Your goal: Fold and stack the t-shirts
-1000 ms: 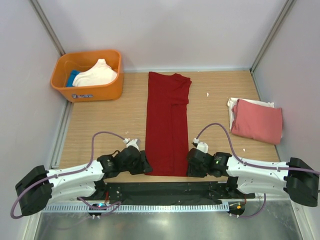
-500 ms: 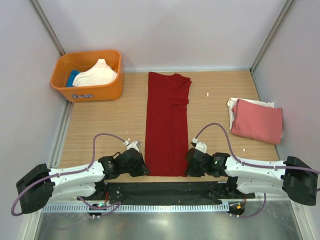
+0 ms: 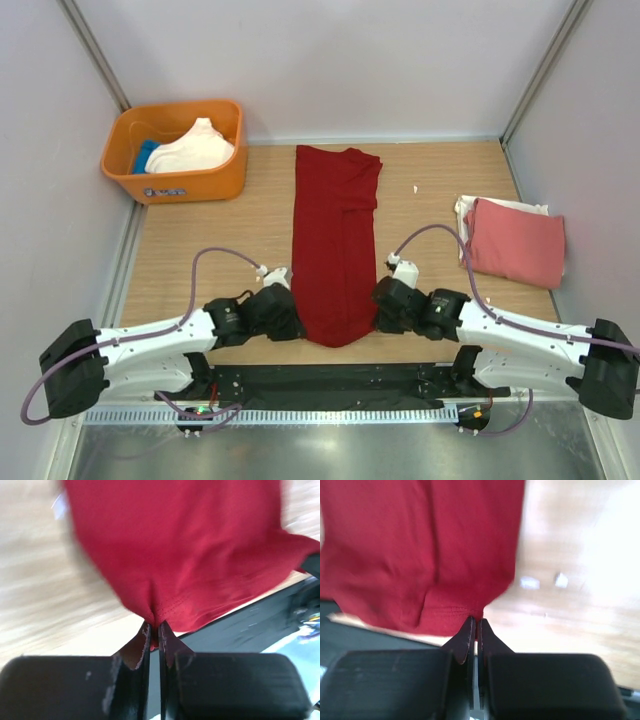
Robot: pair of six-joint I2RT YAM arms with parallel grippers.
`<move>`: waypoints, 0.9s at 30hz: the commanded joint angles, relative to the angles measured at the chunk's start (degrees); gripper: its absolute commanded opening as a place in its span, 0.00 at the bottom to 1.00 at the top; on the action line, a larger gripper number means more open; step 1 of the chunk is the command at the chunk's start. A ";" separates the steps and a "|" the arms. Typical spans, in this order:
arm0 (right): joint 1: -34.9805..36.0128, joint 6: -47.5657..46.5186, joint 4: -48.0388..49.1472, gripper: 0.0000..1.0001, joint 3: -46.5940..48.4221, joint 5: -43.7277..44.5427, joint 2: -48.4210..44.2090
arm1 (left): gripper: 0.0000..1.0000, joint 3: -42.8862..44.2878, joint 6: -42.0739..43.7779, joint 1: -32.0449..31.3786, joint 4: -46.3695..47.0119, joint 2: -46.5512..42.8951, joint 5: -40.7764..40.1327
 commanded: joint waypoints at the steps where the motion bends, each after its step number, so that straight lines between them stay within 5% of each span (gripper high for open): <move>1: -4.07 -8.11 -2.27 0.01 7.12 6.57 1.91 | 0.00 7.87 5.95 2.03 -2.17 3.84 -3.40; 12: -26.12 -23.85 6.60 0.01 24.43 0.16 20.00 | 0.00 31.69 22.13 21.70 -3.06 23.00 3.45; 20: -32.91 -27.82 7.14 0.01 40.94 -1.17 37.76 | 0.00 47.24 25.83 30.07 -2.44 38.48 7.30; 27: -36.07 -29.14 6.43 0.01 49.13 -3.80 47.35 | 0.00 52.27 25.12 34.20 -1.47 44.99 10.92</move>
